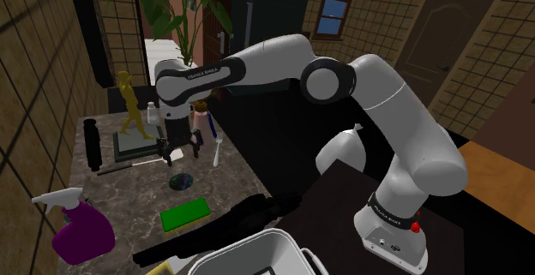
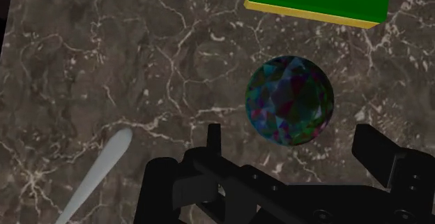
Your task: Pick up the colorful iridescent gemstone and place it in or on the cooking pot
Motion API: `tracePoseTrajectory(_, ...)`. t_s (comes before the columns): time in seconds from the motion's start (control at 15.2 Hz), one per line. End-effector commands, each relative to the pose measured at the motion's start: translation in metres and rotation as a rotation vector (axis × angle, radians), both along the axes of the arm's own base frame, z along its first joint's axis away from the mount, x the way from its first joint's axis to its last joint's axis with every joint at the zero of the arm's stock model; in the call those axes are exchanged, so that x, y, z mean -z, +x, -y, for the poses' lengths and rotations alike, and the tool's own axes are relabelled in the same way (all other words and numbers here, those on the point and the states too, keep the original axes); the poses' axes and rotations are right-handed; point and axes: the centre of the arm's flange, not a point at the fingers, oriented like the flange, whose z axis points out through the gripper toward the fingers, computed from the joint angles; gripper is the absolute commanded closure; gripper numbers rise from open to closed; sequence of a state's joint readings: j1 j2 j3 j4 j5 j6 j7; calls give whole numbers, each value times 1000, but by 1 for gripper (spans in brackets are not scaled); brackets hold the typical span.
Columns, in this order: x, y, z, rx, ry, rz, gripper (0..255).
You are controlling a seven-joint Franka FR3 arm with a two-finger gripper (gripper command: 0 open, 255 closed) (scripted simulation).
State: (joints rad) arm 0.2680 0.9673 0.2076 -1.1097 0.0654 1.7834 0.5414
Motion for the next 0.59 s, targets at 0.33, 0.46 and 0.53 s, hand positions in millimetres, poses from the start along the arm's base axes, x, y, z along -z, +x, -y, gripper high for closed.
tracePoseTrajectory(0.33,51,11,-20,13,8,-28,0)
tracePoseTrajectory(0.46,60,7,-21,13,8,-28,0)
tracePoseTrajectory(0.53,65,5,-21,13,8,-28,0)
